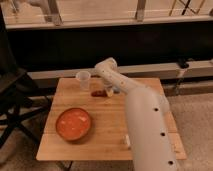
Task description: Drag the pepper across the table
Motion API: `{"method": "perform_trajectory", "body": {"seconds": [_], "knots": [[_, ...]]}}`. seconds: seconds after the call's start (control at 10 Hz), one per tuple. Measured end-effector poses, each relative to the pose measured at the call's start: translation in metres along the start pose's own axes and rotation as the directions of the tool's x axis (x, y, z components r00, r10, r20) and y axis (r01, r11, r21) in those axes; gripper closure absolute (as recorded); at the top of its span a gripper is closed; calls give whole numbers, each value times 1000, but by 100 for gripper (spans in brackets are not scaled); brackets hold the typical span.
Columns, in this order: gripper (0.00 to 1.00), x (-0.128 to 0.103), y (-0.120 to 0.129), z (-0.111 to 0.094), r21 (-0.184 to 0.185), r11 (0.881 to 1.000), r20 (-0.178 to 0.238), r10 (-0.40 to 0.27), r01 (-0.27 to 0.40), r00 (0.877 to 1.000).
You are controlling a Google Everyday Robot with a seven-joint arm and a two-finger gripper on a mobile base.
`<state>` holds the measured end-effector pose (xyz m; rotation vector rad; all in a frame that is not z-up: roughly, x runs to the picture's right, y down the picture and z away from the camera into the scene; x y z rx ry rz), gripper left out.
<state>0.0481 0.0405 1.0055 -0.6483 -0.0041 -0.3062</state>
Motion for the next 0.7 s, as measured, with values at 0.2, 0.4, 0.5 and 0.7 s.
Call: {"method": "perform_trajectory", "body": {"seconds": [0.2, 0.4, 0.5, 0.7], "knots": [[100, 1, 0, 2, -13, 1000, -5, 1, -1, 1000], [100, 3, 0, 3, -21, 1000, -11, 3, -4, 1000], [100, 5, 0, 3, -22, 1000, -12, 6, -7, 1000], [100, 9, 2, 3, -23, 1000, -15, 11, -11, 1000]]}}
